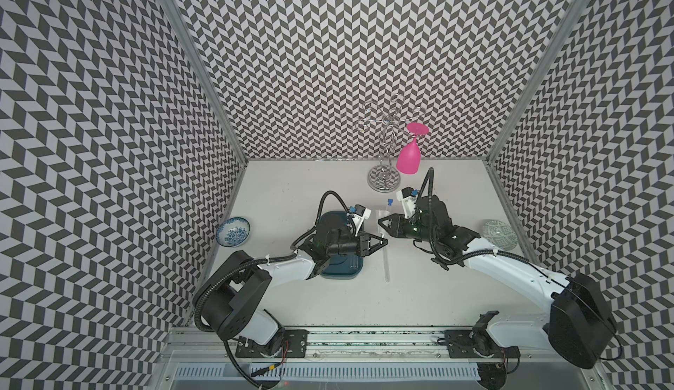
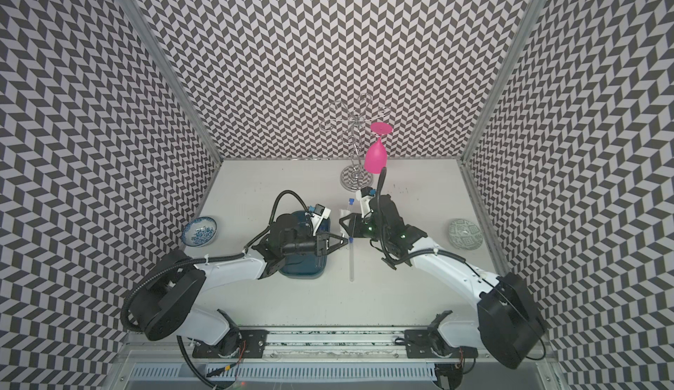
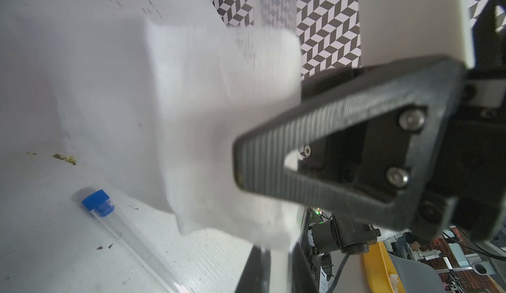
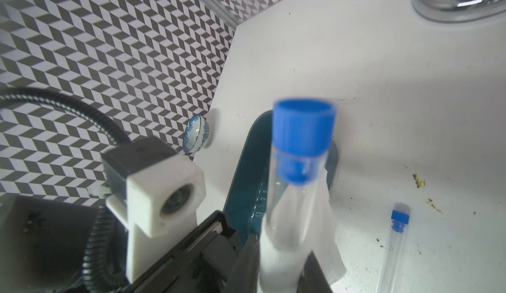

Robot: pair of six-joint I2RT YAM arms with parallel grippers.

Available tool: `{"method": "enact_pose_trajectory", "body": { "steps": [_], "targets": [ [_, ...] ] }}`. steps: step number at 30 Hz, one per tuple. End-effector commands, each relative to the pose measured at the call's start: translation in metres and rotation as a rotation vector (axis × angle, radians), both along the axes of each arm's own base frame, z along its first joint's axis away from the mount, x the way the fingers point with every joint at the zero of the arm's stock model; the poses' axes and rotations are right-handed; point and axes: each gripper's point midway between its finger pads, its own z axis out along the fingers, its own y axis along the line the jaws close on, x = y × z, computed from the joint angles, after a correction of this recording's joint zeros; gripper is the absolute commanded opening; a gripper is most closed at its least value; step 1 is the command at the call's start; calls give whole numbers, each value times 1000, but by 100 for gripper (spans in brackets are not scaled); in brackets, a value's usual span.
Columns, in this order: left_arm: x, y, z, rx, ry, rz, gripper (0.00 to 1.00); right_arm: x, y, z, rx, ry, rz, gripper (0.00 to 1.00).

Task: Wipe the exteriors of test tubes
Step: Wipe the dirt from the test tube.

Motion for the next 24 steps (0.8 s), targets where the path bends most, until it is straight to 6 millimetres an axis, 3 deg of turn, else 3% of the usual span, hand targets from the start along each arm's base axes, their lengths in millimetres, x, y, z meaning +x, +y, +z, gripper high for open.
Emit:
{"method": "enact_pose_trajectory", "body": {
  "steps": [1, 4, 8, 19, 24],
  "targets": [
    [-3, 2, 20, -56, -54, -9, 15, 35, -12, 30, 26, -123, -73, 21],
    [-4, 3, 20, -64, -50, -9, 15, 42, -13, 36, 32, -141, -60, 21],
    [-2, 5, 24, -86, -48, -2, 15, 35, -3, 29, 55, -130, 20, 21],
    [7, 14, 24, -103, -35, 18, 15, -36, 11, -17, 127, -41, 135, 20],
    [9, 14, 25, -108, -37, 18, 15, -48, 15, -26, 127, -24, 179, 20]
  ]
}}
